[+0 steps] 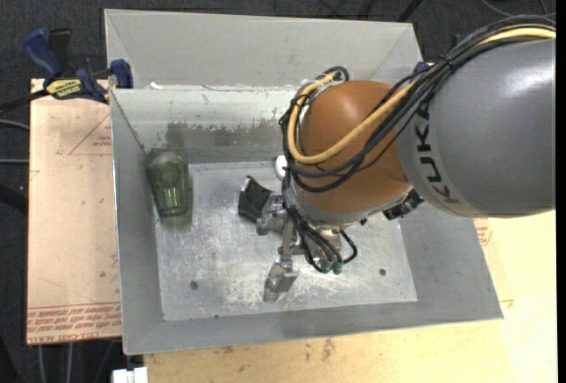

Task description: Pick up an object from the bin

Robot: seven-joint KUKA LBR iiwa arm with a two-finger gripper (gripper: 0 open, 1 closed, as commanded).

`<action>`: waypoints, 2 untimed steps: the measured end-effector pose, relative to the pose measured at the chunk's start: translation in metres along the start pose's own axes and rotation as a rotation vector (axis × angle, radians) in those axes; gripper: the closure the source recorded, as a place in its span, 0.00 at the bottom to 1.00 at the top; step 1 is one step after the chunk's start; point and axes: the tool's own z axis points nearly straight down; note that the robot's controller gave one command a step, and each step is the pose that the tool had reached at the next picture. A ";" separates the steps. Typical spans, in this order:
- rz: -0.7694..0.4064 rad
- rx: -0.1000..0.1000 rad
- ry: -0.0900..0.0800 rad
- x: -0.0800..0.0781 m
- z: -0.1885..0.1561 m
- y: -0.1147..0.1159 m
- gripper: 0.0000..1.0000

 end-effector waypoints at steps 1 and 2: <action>0.003 -0.001 -0.007 -0.002 -0.003 -0.001 0.00; 0.069 -0.002 -0.009 -0.044 -0.004 -0.015 0.00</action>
Offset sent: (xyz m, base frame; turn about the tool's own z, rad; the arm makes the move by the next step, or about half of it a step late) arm 0.0781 -0.0295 0.0033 0.1271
